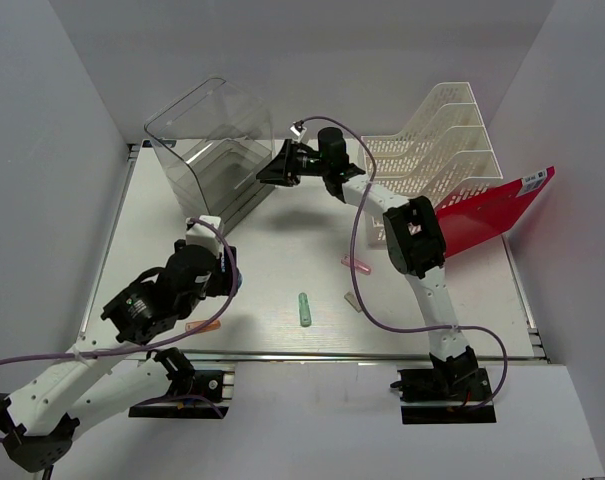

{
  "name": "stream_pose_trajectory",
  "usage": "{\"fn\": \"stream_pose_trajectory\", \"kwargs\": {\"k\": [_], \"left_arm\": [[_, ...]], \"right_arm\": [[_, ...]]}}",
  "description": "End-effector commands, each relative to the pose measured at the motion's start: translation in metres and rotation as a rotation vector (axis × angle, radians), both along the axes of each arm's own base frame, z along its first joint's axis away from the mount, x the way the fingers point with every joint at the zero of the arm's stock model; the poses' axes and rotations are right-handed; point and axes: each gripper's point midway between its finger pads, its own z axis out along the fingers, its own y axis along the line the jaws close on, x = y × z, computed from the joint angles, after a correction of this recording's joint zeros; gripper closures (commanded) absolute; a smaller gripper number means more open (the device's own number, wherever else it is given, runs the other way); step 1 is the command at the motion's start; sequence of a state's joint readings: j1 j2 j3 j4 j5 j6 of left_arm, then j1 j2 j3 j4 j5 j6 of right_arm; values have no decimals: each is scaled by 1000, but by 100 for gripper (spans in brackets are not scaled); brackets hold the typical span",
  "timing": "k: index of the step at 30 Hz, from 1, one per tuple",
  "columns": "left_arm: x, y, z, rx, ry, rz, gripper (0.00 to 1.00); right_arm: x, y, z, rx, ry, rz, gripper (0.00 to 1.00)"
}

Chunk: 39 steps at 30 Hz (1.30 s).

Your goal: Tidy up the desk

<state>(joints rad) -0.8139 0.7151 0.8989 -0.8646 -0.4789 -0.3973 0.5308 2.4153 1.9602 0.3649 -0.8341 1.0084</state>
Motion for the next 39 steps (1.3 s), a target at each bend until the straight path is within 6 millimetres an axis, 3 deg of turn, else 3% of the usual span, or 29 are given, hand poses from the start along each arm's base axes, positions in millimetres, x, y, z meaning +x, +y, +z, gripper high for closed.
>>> {"fn": "stream_pose_trajectory", "kwargs": {"k": [1, 12, 26, 39], "left_arm": [[7, -1, 17, -31, -48, 29, 100], [4, 3, 23, -44, -73, 19, 100], [2, 5, 31, -63, -91, 21, 100], [1, 5, 35, -83, -96, 26, 100]], "right_arm": [[10, 10, 38, 91, -100, -37, 58], [7, 31, 21, 93, -50, -60, 59], [5, 52, 14, 99, -61, -106, 62], [-2, 46, 19, 243, -106, -96, 79]]}}
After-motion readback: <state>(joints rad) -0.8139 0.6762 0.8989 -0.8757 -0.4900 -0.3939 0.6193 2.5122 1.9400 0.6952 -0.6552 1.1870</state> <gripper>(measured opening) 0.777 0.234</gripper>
